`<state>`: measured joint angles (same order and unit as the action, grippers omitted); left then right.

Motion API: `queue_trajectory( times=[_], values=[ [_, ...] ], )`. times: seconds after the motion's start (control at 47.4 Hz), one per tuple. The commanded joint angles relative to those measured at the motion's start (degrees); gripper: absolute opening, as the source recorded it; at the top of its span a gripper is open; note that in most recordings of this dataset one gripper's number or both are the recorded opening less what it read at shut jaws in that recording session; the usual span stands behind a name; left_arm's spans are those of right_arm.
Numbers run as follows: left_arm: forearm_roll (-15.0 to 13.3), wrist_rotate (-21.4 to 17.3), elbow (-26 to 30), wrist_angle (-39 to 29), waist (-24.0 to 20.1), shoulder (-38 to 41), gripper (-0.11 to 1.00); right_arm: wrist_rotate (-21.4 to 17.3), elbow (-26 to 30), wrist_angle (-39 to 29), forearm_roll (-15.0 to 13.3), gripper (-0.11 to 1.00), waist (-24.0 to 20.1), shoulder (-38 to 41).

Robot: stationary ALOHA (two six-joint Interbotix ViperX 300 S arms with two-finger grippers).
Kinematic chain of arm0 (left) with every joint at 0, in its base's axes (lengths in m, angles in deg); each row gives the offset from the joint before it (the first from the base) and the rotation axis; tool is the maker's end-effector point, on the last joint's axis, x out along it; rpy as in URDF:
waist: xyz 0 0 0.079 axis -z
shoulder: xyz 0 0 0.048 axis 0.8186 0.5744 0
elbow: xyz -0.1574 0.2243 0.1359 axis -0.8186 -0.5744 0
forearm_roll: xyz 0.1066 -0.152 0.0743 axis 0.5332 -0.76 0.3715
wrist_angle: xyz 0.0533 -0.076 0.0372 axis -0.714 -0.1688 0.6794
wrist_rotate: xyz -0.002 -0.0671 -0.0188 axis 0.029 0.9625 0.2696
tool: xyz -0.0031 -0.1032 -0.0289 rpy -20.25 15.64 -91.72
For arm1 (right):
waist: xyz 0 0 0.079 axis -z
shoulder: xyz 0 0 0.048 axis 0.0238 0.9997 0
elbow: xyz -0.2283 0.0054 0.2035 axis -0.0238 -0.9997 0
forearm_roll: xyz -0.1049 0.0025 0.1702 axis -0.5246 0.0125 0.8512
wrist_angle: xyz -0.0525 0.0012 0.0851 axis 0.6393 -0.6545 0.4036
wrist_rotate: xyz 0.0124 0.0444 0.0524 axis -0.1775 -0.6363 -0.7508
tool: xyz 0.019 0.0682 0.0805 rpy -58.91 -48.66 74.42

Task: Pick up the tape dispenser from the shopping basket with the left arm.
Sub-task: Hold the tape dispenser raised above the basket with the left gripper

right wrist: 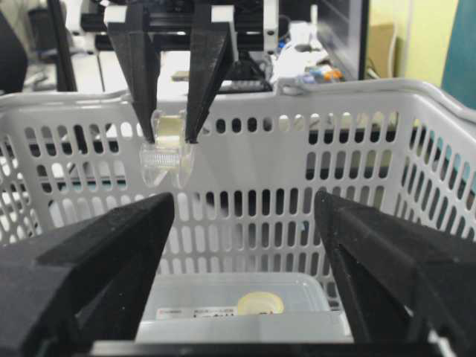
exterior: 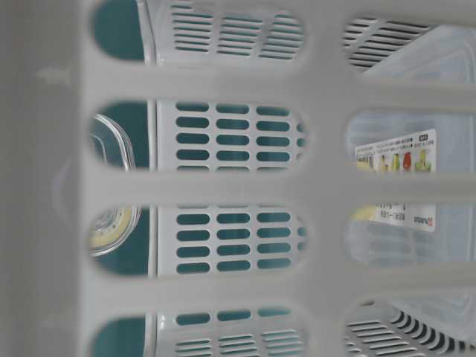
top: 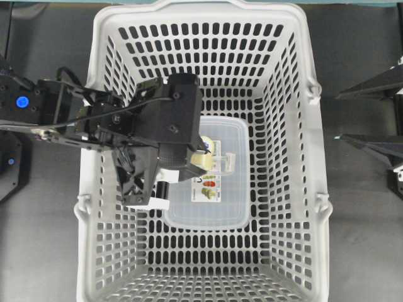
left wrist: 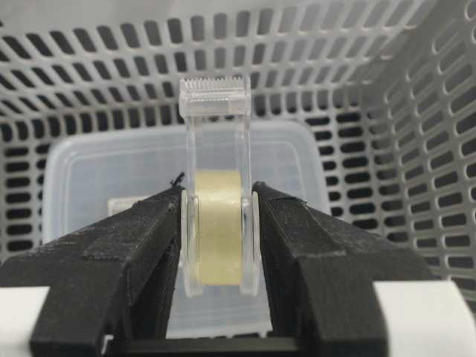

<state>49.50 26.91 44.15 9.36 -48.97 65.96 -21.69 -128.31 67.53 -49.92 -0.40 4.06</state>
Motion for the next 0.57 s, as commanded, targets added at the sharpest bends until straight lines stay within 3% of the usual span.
queue_trajectory(
  times=[0.0, 0.548],
  values=[
    [0.09, 0.09, 0.62, 0.62, 0.09, -0.53, 0.30, -0.09, 0.44, 0.26, 0.18, 0.73, 0.09, 0.26],
    [0.09, 0.18, -0.09, 1.93, 0.09, -0.35, 0.30, -0.09, 0.26, 0.44, 0.18, 0.73, 0.18, 0.26]
  ],
)
